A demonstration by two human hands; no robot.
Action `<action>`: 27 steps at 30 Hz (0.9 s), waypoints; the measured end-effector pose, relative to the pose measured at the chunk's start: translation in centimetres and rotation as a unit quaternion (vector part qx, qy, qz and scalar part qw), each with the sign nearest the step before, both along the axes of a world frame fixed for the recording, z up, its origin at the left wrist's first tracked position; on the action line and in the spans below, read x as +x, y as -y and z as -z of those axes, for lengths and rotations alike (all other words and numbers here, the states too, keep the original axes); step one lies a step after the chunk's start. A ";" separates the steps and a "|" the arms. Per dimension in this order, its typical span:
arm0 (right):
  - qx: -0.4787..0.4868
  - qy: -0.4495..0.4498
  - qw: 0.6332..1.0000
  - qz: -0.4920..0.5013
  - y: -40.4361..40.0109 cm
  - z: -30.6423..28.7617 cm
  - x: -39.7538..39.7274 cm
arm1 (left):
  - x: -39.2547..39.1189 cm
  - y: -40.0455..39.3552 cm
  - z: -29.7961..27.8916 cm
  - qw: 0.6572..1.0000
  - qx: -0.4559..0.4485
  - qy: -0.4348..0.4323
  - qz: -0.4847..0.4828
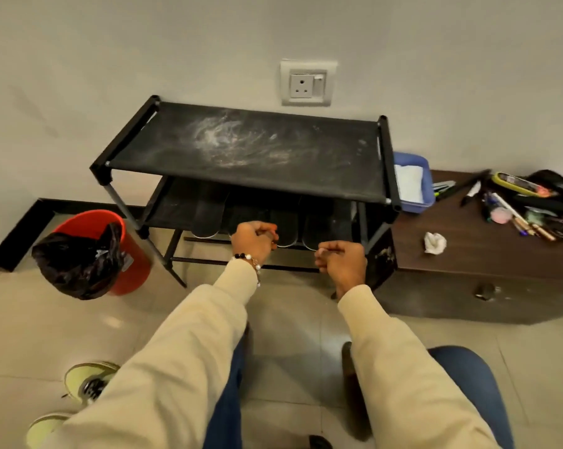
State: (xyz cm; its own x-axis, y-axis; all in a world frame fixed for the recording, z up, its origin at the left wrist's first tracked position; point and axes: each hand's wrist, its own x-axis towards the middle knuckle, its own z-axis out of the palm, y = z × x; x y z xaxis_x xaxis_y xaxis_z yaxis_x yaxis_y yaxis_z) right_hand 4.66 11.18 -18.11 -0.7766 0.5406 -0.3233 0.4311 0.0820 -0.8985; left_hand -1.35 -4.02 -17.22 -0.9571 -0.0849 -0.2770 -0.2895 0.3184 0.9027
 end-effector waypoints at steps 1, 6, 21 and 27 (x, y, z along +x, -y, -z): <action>0.008 0.002 1.000 0.026 -1.8 0.0 0.9 | 0.9 -1.6 0.1 1.000 0.004 0.007 0.016; 0.093 0.050 0.983 0.152 -10.3 -0.3 3.7 | 4.1 -8.6 0.5 0.996 0.023 0.047 0.074; 0.458 0.137 0.867 -0.144 -22.9 5.2 2.0 | 5.8 -20.0 5.0 0.970 0.012 0.122 0.208; 0.401 0.083 0.912 -0.033 -21.2 2.7 2.8 | 6.4 -18.7 4.1 0.974 0.024 0.129 0.183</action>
State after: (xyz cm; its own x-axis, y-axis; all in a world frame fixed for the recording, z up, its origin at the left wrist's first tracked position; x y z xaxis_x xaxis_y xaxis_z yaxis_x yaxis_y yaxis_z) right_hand 7.46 32.38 -20.79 -0.7920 0.6092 0.0403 0.5264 0.7147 -0.4606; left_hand 5.05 14.68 -21.32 -0.8182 0.2686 -0.5083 -0.3840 0.4027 0.8309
